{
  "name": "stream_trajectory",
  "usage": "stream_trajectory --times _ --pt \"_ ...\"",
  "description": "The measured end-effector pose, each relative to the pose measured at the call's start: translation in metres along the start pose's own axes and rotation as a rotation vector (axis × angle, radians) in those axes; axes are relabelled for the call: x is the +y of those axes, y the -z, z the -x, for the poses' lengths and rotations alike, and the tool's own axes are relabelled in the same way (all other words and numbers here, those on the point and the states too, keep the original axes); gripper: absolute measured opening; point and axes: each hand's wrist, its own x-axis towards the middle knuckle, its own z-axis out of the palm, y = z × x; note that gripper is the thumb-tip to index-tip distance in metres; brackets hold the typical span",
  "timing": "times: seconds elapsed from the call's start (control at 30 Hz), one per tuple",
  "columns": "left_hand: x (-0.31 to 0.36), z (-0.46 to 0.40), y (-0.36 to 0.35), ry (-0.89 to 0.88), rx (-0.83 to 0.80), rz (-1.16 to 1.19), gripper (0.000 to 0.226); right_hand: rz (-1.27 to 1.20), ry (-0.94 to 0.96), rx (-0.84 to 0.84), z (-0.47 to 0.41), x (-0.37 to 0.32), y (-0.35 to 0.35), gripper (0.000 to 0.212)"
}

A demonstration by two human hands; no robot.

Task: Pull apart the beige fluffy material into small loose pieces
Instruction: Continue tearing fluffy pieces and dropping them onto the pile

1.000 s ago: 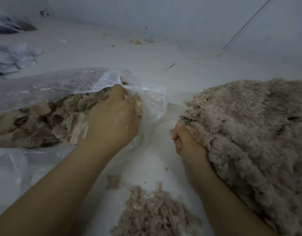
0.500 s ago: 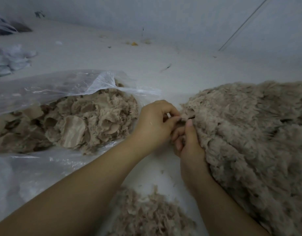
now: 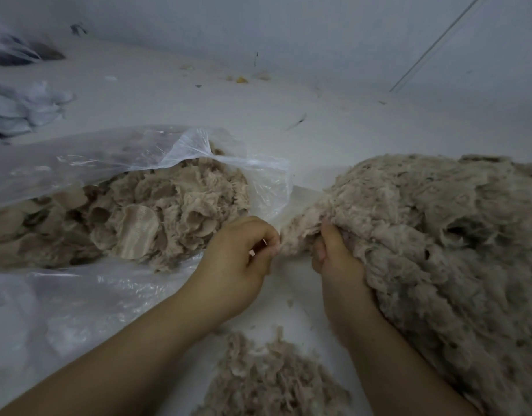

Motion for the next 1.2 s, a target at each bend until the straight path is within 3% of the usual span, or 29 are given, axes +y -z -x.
stream_trajectory --times 0.17,0.27,0.33,0.47,0.7,0.77,0.83,0.9,0.97,1.03,1.13,1.2 --pt "-0.008 0.002 0.008 0.223 0.095 0.450 0.033 -0.261 -0.210 0.111 -0.002 -0.008 -0.004 0.034" --pt "-0.009 -0.005 0.010 0.295 0.153 0.561 0.028 -0.217 -0.129 0.022 -0.001 -0.010 -0.005 0.043" --pt "-0.007 -0.006 0.005 0.312 0.122 0.551 0.021 -0.051 0.010 -0.075 0.005 -0.009 -0.005 0.050" --pt "-0.001 -0.008 -0.007 0.356 0.109 0.505 0.012 -0.083 0.111 -0.295 0.008 -0.009 -0.005 0.042" --pt "-0.006 -0.005 -0.005 0.351 0.310 0.419 0.020 0.006 0.095 -0.191 0.005 -0.006 -0.007 0.016" --pt "-0.007 -0.004 -0.002 0.264 0.426 0.259 0.020 0.033 0.102 -0.164 0.004 -0.006 -0.007 0.016" --pt "-0.005 -0.004 0.001 0.059 0.471 -0.021 0.015 0.029 0.100 -0.191 0.006 -0.008 -0.007 0.020" --pt "-0.005 -0.004 -0.002 -0.164 0.406 -0.220 0.008 -0.010 0.096 -0.276 0.011 -0.012 -0.007 0.032" --pt "-0.004 -0.001 -0.010 -0.279 0.266 -0.255 0.004 -0.067 0.094 -0.333 0.013 -0.015 -0.006 0.042" --pt "-0.002 0.003 -0.017 -0.341 0.176 -0.225 0.007 -0.122 0.068 -0.329 0.012 -0.013 -0.005 0.038" --pt "0.000 0.004 -0.013 -0.275 0.251 -0.081 0.008 -0.115 0.000 -0.252 0.007 -0.008 -0.004 0.035" --pt "0.000 0.000 -0.007 -0.071 0.329 0.028 0.008 -0.119 -0.033 -0.236 0.006 -0.007 -0.004 0.036"
